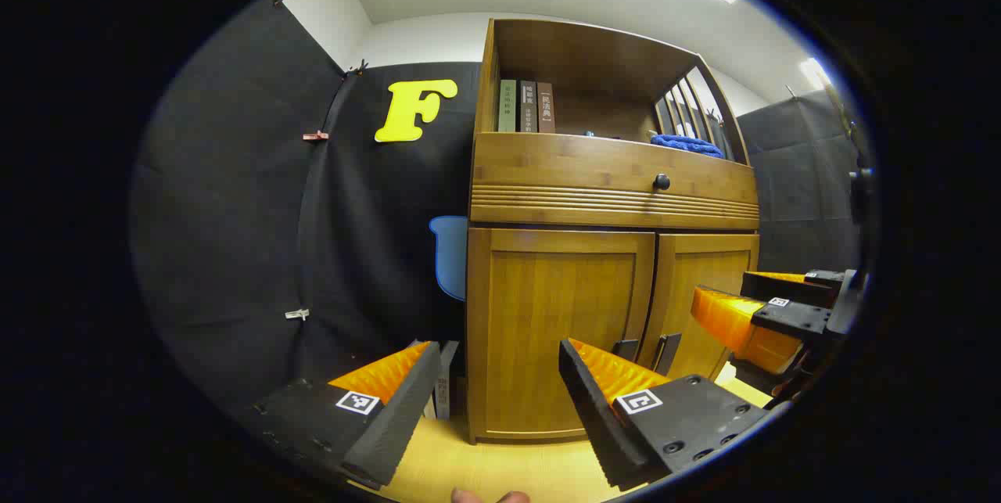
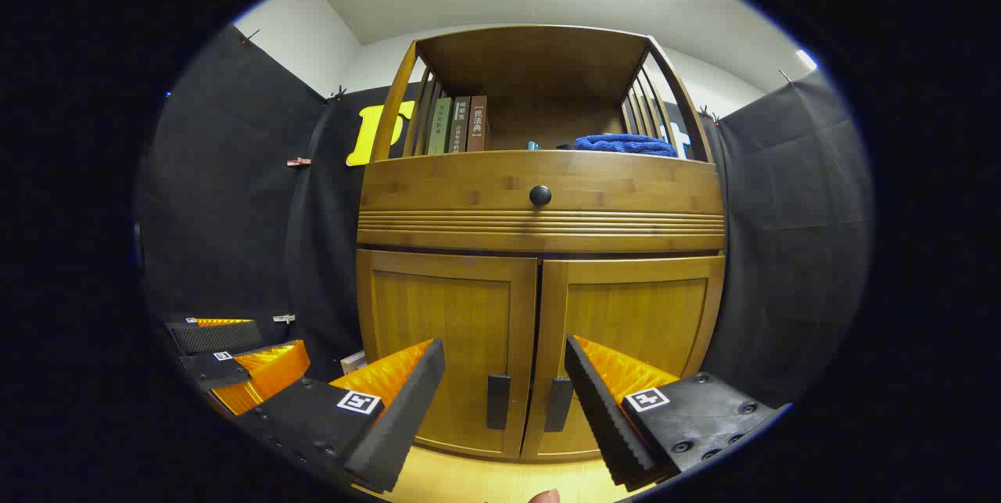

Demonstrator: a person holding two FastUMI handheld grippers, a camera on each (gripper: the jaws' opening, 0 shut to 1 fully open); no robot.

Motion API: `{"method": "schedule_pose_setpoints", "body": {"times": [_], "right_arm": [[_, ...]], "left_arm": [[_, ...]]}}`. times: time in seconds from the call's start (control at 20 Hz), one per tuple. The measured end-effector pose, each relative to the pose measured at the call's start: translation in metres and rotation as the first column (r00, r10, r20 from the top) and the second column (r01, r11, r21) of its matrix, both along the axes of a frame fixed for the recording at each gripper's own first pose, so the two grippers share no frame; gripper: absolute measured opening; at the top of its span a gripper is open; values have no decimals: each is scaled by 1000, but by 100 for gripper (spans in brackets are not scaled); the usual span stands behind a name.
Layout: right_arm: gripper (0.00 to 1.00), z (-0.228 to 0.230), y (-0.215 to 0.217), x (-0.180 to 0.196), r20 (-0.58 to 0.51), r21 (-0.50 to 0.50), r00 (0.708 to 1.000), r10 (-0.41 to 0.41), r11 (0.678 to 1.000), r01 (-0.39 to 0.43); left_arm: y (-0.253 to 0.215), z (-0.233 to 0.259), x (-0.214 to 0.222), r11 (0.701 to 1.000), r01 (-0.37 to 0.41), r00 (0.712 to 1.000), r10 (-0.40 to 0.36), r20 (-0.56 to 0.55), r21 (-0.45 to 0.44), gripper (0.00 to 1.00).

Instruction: Open the right door of the double-door shoe cabinet with the right hand, and open the left door with the left hand.

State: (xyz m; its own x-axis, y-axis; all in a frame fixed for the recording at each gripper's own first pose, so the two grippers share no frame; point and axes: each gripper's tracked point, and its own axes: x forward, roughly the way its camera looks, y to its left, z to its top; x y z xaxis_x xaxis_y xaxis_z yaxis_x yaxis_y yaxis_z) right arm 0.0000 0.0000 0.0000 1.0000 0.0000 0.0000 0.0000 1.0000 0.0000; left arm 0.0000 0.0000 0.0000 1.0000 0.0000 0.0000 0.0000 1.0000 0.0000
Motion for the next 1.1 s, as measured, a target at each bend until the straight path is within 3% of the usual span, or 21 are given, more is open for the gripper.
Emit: {"method": "schedule_pose_setpoints", "body": {"times": [0.55,0.8,1.1], "right_arm": [[99,11,-2,-6,26,-1,999,-23,1000,23],[95,12,-10,-6,23,20,998,-54,998,53],[97,0,-28,-3,-1,22,997,-82,996,82]], "left_arm": [[-5,5,1,999,47,999,-47,14,19,92],[2,3,7,999,38,999,-38,1,15,92],[5,2,13,999,25,1000,-26,2,46,92]]}}
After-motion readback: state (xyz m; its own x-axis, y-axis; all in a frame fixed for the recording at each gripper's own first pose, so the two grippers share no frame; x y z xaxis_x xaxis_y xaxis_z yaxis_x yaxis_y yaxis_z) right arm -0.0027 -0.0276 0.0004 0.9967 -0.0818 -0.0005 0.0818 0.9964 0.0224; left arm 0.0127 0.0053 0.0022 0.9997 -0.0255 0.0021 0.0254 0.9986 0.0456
